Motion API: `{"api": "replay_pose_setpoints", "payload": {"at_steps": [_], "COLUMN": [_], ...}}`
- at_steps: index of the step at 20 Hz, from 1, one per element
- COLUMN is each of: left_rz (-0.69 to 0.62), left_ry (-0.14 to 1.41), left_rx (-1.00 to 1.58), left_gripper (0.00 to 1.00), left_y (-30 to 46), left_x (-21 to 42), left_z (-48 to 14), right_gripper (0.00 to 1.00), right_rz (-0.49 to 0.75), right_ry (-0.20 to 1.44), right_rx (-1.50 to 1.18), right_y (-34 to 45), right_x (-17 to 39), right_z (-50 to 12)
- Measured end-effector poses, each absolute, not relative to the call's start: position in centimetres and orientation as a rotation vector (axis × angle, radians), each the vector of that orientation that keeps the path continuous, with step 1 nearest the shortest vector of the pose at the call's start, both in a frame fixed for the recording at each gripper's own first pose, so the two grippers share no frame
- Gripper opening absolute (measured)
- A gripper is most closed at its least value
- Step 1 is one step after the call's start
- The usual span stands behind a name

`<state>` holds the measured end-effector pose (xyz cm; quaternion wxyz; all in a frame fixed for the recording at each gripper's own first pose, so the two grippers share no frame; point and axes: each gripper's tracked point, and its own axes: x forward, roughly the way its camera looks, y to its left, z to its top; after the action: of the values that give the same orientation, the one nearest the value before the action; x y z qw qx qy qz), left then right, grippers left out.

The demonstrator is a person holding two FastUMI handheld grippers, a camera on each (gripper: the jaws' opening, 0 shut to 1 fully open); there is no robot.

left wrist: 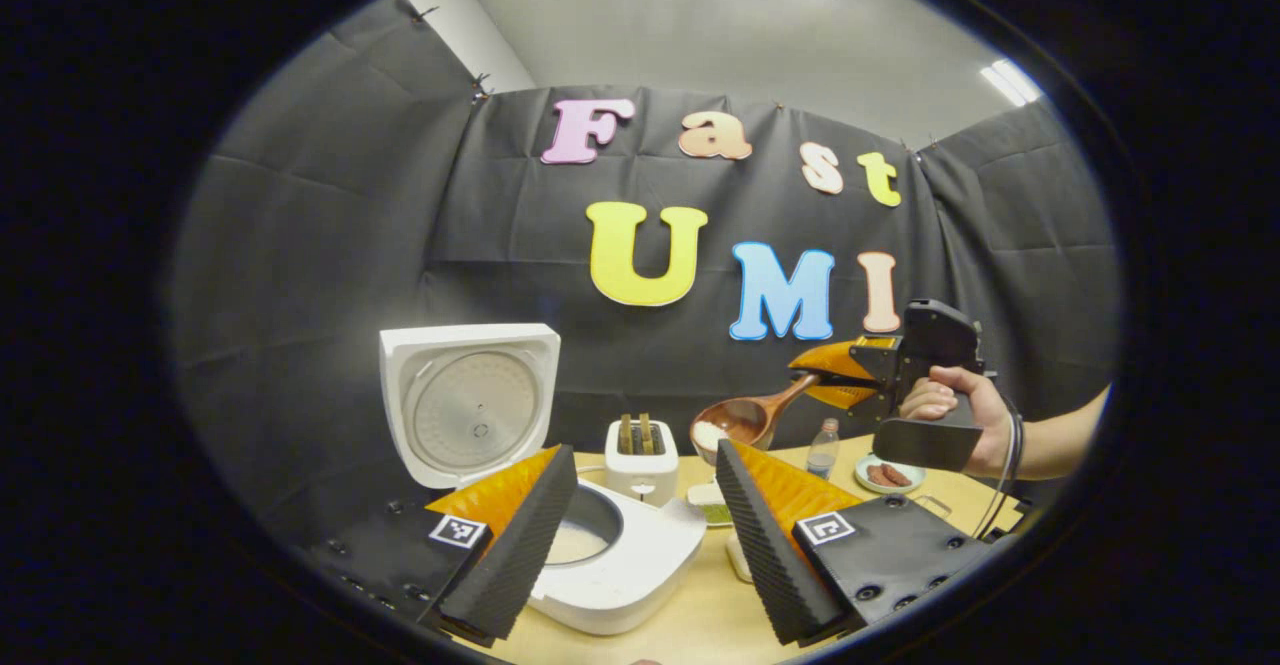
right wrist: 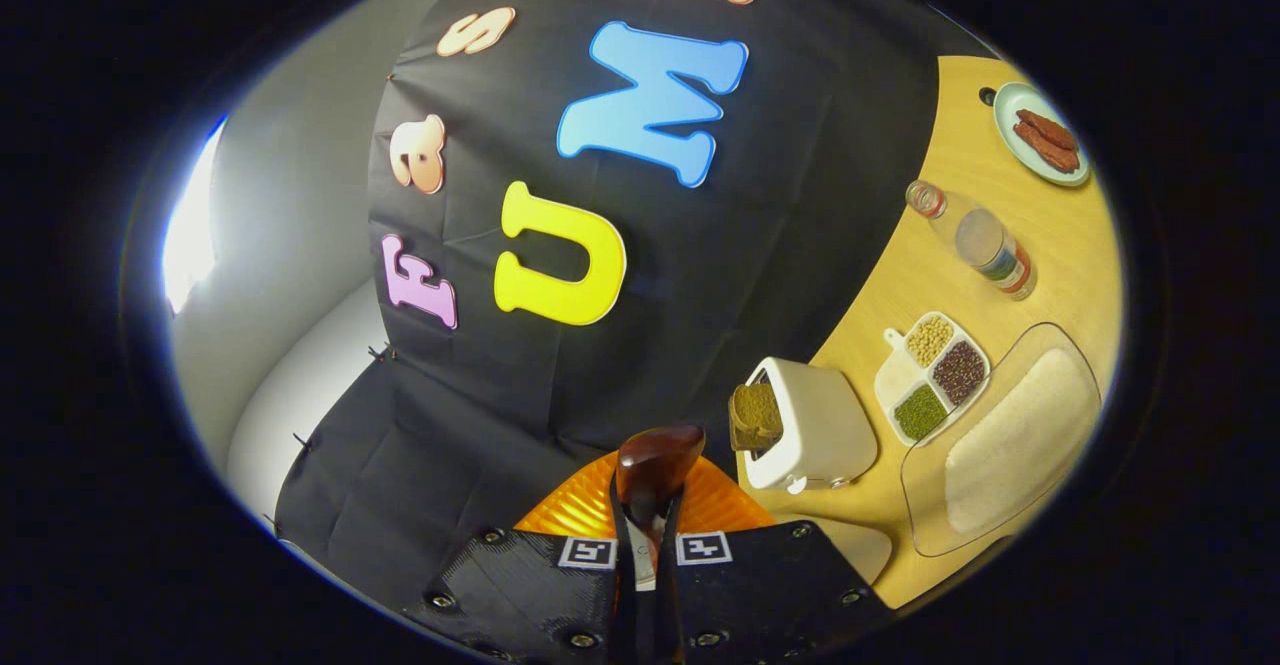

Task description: Close the left gripper, press the button to open the rice cooker; take a wooden spoon from the chopstick holder with the right hand, scoop a spoonful of rice and pour it into the rice cooker, then put the wooden spoon back into the chopstick holder.

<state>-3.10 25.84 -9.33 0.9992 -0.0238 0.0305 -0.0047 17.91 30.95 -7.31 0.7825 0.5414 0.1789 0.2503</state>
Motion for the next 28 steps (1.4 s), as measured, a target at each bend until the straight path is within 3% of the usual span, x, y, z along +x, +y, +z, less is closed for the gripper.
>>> {"api": "replay_pose_setpoints", "payload": {"at_steps": [8,16,23,28], "left_rz": [0.033,0.085,0.133,0.159], "left_ry": [0.060,0.078,0.084,0.083], "left_rx": [-0.043,-0.050,-0.064,-0.055], "left_gripper": [0.98,0.96,0.97,0.99], "left_y": [27.8,29.2,30.8,31.5], "left_x": [-5.9,-7.3,-8.5,-9.3], "left_z": [-9.6,-10.0,-10.7,-11.2], "right_gripper": [0.07,0.07,0.07,0.07], "right_rz": [0.634,0.708,0.763,0.882], "right_ry": [0.454,0.522,0.388,0.291], "right_rx": [1.017,0.664,0.188,-0.065], "right_y": [39.8,48.5,53.6,57.1], "right_x": [19.7,19.7,18.7,16.0], "right_z": [-7.5,-11.4,-12.8,-12.5]}}
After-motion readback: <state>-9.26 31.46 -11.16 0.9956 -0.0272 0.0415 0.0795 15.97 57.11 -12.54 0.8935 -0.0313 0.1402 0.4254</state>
